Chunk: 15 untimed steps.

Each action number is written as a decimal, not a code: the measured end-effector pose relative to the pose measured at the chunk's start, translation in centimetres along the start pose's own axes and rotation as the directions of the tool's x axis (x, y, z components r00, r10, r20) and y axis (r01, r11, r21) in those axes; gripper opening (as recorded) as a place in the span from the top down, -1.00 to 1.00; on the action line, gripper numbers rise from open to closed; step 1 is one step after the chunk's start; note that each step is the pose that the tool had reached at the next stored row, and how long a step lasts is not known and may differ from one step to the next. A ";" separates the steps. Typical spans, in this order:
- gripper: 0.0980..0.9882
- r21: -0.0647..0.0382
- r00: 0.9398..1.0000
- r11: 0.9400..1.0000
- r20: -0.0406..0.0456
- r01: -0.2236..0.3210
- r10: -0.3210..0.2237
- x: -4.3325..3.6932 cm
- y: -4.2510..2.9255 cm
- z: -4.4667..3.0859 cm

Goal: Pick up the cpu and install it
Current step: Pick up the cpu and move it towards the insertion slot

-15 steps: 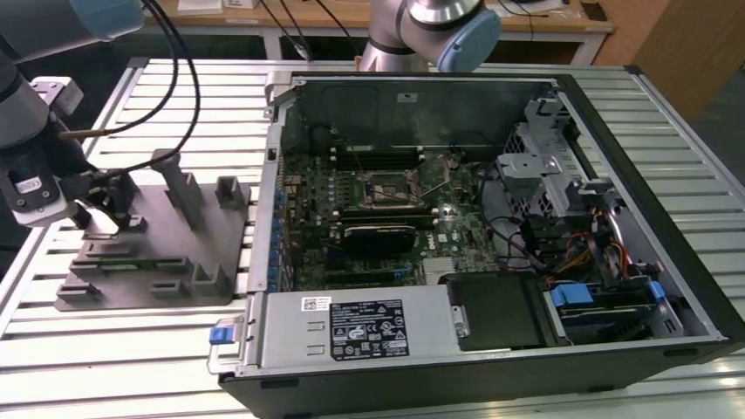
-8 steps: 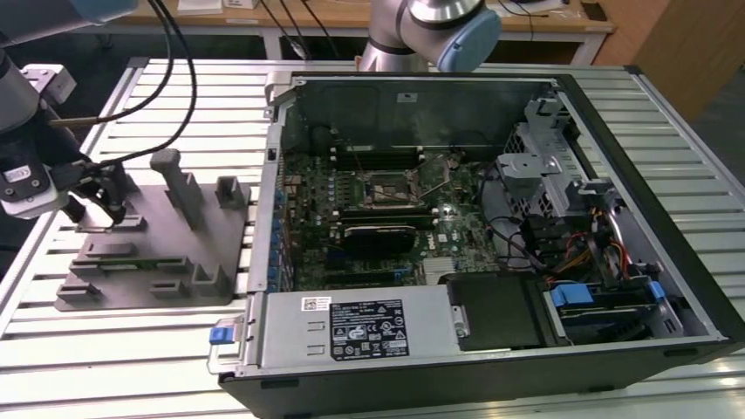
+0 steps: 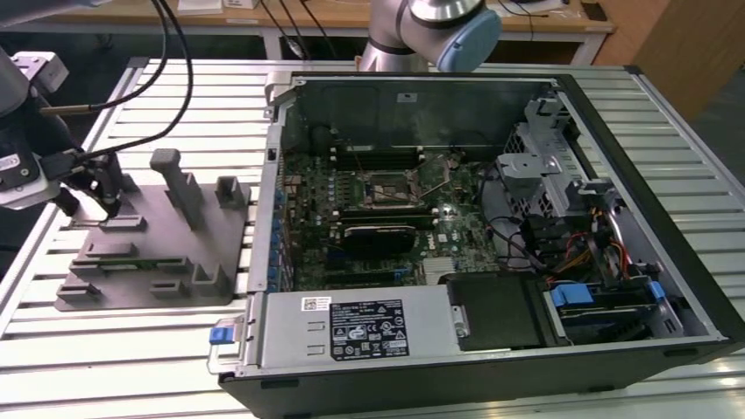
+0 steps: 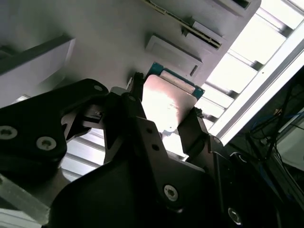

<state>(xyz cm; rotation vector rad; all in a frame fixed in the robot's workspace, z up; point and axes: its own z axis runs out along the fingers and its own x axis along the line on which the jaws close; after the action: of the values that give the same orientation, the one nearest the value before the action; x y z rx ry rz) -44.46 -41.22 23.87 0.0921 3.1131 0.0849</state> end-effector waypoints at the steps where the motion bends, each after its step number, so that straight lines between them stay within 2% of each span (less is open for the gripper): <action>1: 0.00 0.000 1.000 1.000 0.000 0.000 0.000 0.00 0.01 -0.22; 15: 0.00 0.000 1.000 1.000 0.000 0.000 0.000 -0.07 0.18 -2.91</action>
<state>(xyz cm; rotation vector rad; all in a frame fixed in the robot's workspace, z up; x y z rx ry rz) -44.46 -41.20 26.79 0.0920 3.1127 0.0849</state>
